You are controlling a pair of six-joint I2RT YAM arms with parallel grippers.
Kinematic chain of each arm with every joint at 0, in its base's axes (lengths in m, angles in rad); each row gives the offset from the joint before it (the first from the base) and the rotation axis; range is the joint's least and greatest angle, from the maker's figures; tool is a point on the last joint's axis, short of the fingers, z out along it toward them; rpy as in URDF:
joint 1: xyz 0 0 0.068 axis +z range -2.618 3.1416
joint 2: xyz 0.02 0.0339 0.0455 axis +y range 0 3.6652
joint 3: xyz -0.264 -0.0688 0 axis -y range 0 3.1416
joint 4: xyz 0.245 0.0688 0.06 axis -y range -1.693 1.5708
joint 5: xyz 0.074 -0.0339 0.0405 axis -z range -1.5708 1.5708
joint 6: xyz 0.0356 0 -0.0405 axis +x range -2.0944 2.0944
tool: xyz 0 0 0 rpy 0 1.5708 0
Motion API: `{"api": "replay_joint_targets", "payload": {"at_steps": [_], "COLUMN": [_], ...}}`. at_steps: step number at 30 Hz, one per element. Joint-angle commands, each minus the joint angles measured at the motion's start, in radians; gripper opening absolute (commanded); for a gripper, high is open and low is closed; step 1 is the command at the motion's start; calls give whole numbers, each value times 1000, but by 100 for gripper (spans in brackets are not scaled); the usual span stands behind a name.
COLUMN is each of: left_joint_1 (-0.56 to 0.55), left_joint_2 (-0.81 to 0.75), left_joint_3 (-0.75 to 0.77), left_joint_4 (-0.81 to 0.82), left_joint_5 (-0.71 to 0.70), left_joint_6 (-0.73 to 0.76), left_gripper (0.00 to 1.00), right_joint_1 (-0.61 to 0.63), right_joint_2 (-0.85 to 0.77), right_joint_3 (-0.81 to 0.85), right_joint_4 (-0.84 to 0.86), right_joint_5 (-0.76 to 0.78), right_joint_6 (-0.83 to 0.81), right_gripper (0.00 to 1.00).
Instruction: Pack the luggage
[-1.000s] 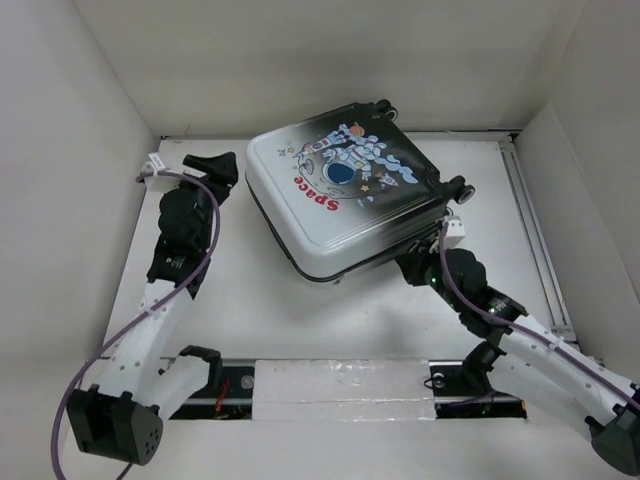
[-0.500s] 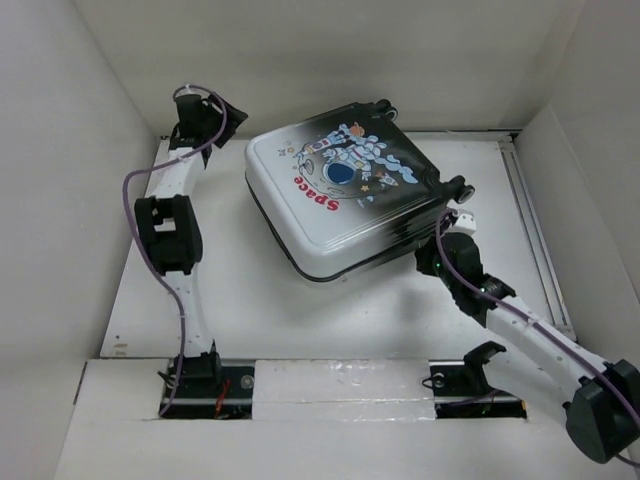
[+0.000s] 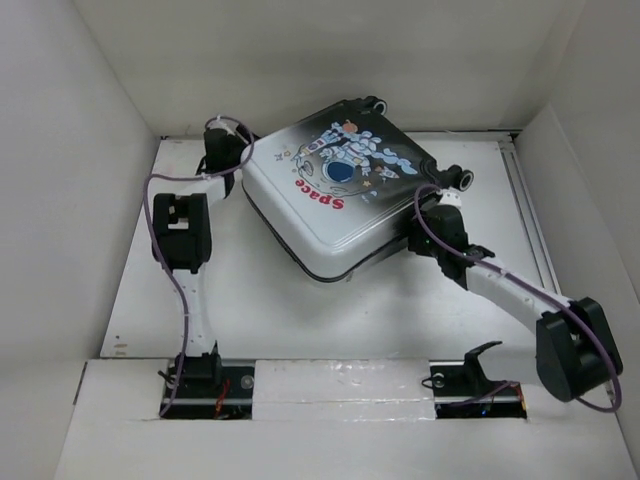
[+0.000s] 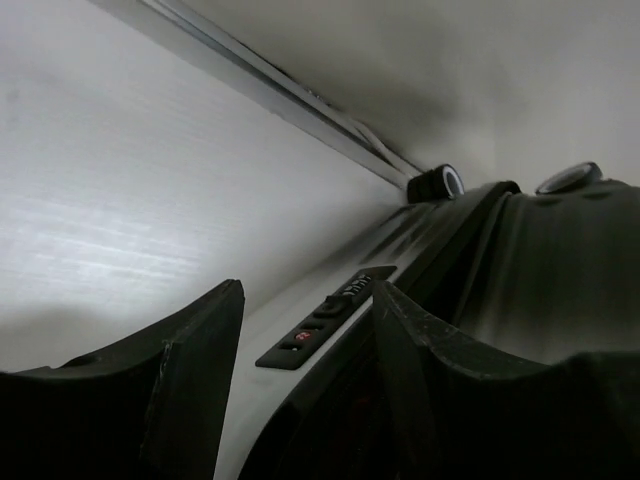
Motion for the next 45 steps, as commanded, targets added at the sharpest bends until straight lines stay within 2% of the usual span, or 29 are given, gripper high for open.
{"api": "replay_joint_targets", "payload": {"at_steps": [1,4,5,6,7,8,10,12,19,21,24,25,30,32,33,36,37,40,42,43,44,45], "left_joint_1": [-58,-98,-121,-132,-141,-141,-141,-115,-34,-34,-34,-34,-34,-43,-43,-61,-61,-80,-80,-80,-80,-80], "left_joint_2": [-142,-252,-324,-358,-387,-433,-473,-519,-669,-712,-780,-800,-1052,-1131,-1192,-1231,-1231,-1269,-1304,-1353,-1384,-1418], "left_joint_3": [-254,-435,-571,-628,-681,-768,-843,-882,-796,-787,-801,-810,-1006,-1063,-1106,-1129,-1146,-1211,-1253,-1288,-1307,-1325], "left_joint_4": [256,357,387,419,430,430,467,442,290,276,252,238,185,160,148,77,62,62,74,74,45,45], "left_joint_5": [133,47,14,-20,-78,-97,-119,-129,-151,-177,-189,-232,-398,-482,-482,-498,-479,-412,-337,-320,-320,-291], "left_joint_6": [-81,-104,-104,-104,-116,-130,-142,-142,-109,-98,-110,-110,-149,-159,-159,-116,-116,-99,-99,-99,-99,-110], "left_gripper": [50,48,48,48,48,48,48,48,68,76,78,78,78,78,77,73,68,49,44,41,38,37], "right_joint_1": [23,12,12,12,24,37,55,71,41,28,5,-6,-6,-6,-6,-6,-6,-15,-15,-15,-15,-15], "right_joint_2": [116,179,191,222,239,257,280,291,224,165,72,47,-155,-223,-256,-362,-387,-387,-340,-323,-283,-260], "right_joint_3": [132,169,178,194,212,250,280,291,260,235,162,122,-36,-123,-148,-226,-237,-246,-234,-225,-225,-225], "right_joint_4": [255,326,344,355,355,346,321,308,232,214,180,165,123,123,123,172,192,237,266,283,301,341], "right_joint_5": [-162,-247,-275,-300,-345,-360,-390,-389,-398,-374,-340,-329,-304,-295,-295,-315,-315,-360,-407,-418,-429,-441], "right_joint_6": [-42,-51,-51,-62,-62,-62,-71,-71,-21,-21,-12,-12,-12,-12,-12,1,1,-31,-56,-56,-85,-85], "right_gripper": [36,36,36,37,37,37,36,36,35,35,37,37,37,33,30,3,0,0,0,5,16,18]}}
